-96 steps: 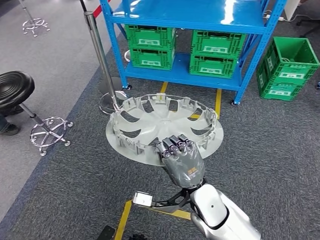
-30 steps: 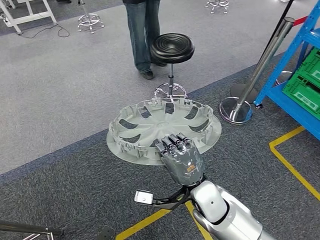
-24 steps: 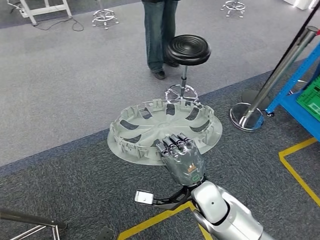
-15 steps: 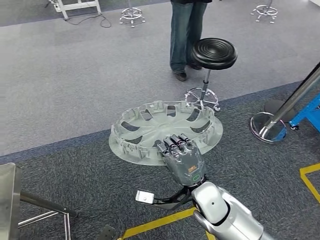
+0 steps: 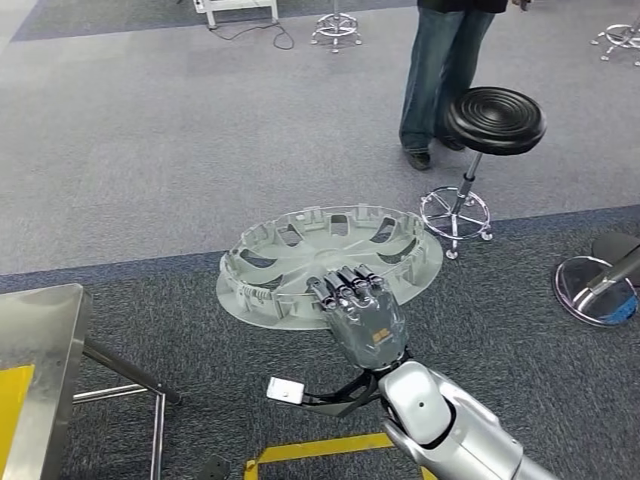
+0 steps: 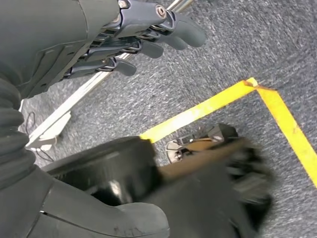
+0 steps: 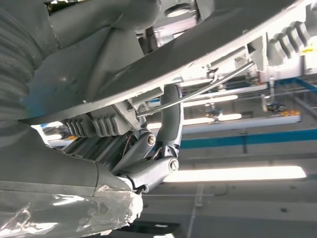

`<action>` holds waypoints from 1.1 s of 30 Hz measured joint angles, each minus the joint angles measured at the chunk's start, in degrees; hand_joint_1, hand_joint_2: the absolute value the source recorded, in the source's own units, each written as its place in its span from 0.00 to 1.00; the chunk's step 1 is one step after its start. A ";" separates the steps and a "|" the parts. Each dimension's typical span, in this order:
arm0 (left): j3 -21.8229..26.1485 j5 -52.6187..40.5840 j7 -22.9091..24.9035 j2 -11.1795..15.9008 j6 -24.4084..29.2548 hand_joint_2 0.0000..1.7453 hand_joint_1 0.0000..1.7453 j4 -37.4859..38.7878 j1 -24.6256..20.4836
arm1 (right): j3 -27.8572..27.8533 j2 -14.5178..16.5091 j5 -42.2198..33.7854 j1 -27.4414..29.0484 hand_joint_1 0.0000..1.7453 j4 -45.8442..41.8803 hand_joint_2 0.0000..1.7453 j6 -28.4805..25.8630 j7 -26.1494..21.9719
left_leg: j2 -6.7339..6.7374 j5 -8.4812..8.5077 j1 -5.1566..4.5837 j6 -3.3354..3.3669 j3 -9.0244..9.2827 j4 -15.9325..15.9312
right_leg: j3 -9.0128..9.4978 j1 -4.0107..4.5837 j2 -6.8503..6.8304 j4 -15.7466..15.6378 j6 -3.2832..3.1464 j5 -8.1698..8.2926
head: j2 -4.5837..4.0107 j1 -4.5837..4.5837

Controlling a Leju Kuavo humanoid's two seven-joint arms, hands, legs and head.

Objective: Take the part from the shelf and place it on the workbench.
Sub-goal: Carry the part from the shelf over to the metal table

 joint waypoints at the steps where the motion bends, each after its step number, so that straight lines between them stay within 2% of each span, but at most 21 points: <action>1: 0.00 0.00 0.01 -0.01 0.00 1.00 0.00 0.00 -0.10 | 0.14 -0.03 0.00 -0.11 1.00 0.01 1.00 0.00 0.13 | 1.11 0.66 -0.26 0.37 1.40 -2.67 | 0.15 0.21 -0.59 0.06 0.27 -0.24 | 0.00 0.02; 3: 0.00 0.00 0.01 0.01 0.00 1.00 0.00 0.00 -0.19 | 0.37 -0.10 0.01 -0.41 1.00 0.03 1.00 0.00 0.25 | 1.58 0.44 -0.76 1.17 2.01 -4.24 | 0.31 0.55 -1.79 0.11 0.80 -0.60 | 0.00 0.07; 4: 0.00 0.00 0.01 0.03 0.00 1.00 0.00 0.00 -0.15 | 0.49 -0.12 0.01 -0.57 1.00 0.04 1.00 0.00 0.28 | 0.91 0.46 -0.73 1.60 1.94 -4.30 | 0.46 0.55 -2.41 0.07 1.04 -0.76 | 0.00 0.10; 5: 0.00 0.01 0.02 0.05 0.00 1.00 0.00 0.00 -0.04 | 0.59 -0.12 0.01 -0.70 1.00 0.05 1.00 0.00 0.31 | 0.19 0.51 -0.67 1.94 1.97 -4.41 | 0.45 0.43 -2.02 0.30 1.33 -1.14 | -0.01 0.16; 7: 0.00 0.02 0.05 0.09 0.00 1.00 0.00 0.00 -0.02 | 0.71 -0.17 -0.01 -0.82 1.00 0.07 1.00 0.00 0.35 | -1.21 0.64 -0.38 2.64 2.14 -4.64 | -1.03 0.05 1.06 3.52 1.78 -3.22 | -0.01 0.37; 9: -0.01 0.02 0.07 0.07 -0.01 1.00 0.00 0.00 -0.20 | 0.75 -0.34 -0.01 -0.80 1.00 0.12 1.00 0.00 0.38 | -2.71 0.65 -0.22 3.05 2.19 -4.66 | -5.13 -0.21 4.33 11.34 1.99 -6.61 | 0.00 0.63; 11: -0.01 0.02 0.07 0.04 -0.02 1.00 0.00 0.00 -0.24 | 0.79 -0.52 -0.01 -0.73 1.00 0.24 1.00 0.00 0.38 | -4.42 0.64 -0.22 3.14 2.23 -4.64 | -8.91 -0.24 4.99 17.42 2.08 -7.94 | 0.00 0.70; 12: 0.00 0.02 0.07 0.04 -0.04 1.00 0.00 0.00 -0.20 | 0.80 -0.57 -0.01 -0.70 1.00 0.28 1.00 0.00 0.39 | -5.33 0.64 -0.22 3.13 2.28 -4.63 | -9.42 -0.27 5.06 17.38 2.05 -6.89 | 0.00 0.69; 13: 0.00 0.02 0.07 0.04 -0.08 1.00 0.00 0.00 -0.17 | 0.81 -0.60 -0.01 -0.68 1.00 0.32 1.00 0.00 0.43 | -6.24 0.63 -0.18 3.10 2.35 -4.60 | -8.73 -0.34 5.28 14.96 1.97 -4.82 | 0.00 0.69; 15: 0.00 0.03 0.08 0.02 -0.17 1.00 0.00 0.00 -0.18 | 0.84 -0.64 -0.01 -0.71 1.00 0.34 1.00 0.01 0.58 | -7.98 0.54 -0.12 2.79 2.41 -4.43 | -5.38 -0.67 7.45 6.94 1.88 -0.41 | 0.00 0.70; 16: 0.00 0.05 0.09 0.01 -0.19 1.00 0.00 0.00 -0.22 | 0.86 -0.66 -0.01 -0.75 1.00 0.34 1.00 0.01 0.69 | -8.75 0.54 -0.07 2.50 2.27 -4.27 | -3.80 -0.85 8.76 3.73 1.85 0.71 | 0.00 0.67; 18: 0.00 0.15 0.14 0.02 -0.20 1.00 0.00 0.00 -0.18 | 0.99 -0.69 -0.01 -0.84 1.00 0.38 1.00 0.02 0.87 | -10.04 0.72 0.14 1.75 1.81 -4.16 | -2.47 -0.89 10.10 1.42 1.72 0.80 | 0.00 0.65; 19: 0.00 0.23 0.16 0.03 -0.20 1.00 0.00 0.00 -0.07 | 1.10 -0.70 -0.01 -0.90 1.00 0.39 1.00 0.03 0.94 | -10.68 0.85 0.31 1.40 1.59 -4.19 | -2.30 -0.83 9.58 1.23 1.51 0.81 | 0.00 0.63; 20: 0.00 0.32 0.17 0.03 -0.20 1.00 0.00 0.00 0.07 | 1.23 -0.70 -0.01 -0.96 1.00 0.41 1.00 0.05 0.98 | -10.62 0.80 0.36 1.12 1.45 -4.10 | -2.24 -0.80 8.89 1.13 1.23 0.89 | 0.00 0.63; 21: 0.00 0.38 0.18 0.02 -0.21 1.00 0.00 0.00 0.18 | 1.37 -0.70 -0.01 -1.00 1.00 0.43 1.00 0.07 1.01 | -9.43 0.27 0.25 0.87 1.10 -3.41 | -2.09 -0.80 8.16 0.99 0.85 0.95 | 0.00 0.46; 24: 0.00 0.51 0.20 0.01 -0.24 1.00 0.00 0.00 0.08 | 1.62 -0.79 -0.01 -0.99 1.00 0.49 1.00 0.10 1.21 | -3.92 -4.45 0.03 0.23 -2.76 4.84 | -1.78 -0.58 5.56 0.66 -0.08 0.89 | 0.00 -0.07; 26: 0.00 0.56 0.20 0.01 -0.27 1.00 0.00 0.00 0.00 | 1.77 -0.86 0.00 -0.99 1.00 0.53 1.00 0.14 1.36 | -3.04 -6.74 0.15 0.01 -5.71 10.96 | -1.73 -0.37 3.79 0.68 -0.30 0.72 | 0.00 -0.09; 27: 0.01 0.57 0.20 0.02 -0.28 1.00 0.00 0.00 0.04 | 1.90 -0.87 0.00 -0.98 1.00 0.55 1.00 0.15 1.41 | -2.93 -6.42 0.17 0.01 -5.99 11.63 | -1.66 -0.29 2.95 0.68 -0.35 0.62 | 0.00 -0.09; 29: 0.02 0.61 0.20 0.07 -0.28 1.00 0.00 0.00 0.13 | 2.13 -0.88 -0.01 -0.99 1.00 0.55 1.00 0.19 1.47 | -2.22 -3.07 0.05 0.34 -3.20 6.68 | -1.28 -0.11 1.40 0.68 -0.32 0.31 | 0.00 -0.10; 31: 0.02 0.67 0.17 0.13 -0.37 1.00 0.00 0.00 0.02 | 2.24 -0.91 -0.01 -1.08 1.00 0.55 1.00 0.26 1.65 | 0.32 -0.38 -0.57 1.08 0.87 -0.71 | -0.84 0.23 0.08 0.72 -0.03 -0.13 | 0.00 -0.08; 33: 0.02 0.76 0.11 0.19 -0.56 1.00 0.00 0.00 -0.12 | 2.33 -0.96 0.01 -1.35 1.00 0.55 1.00 0.39 1.93 | 1.76 -0.20 -1.16 1.78 2.35 -3.81 | -0.65 0.57 -1.17 0.73 0.42 -0.47 | 0.00 0.00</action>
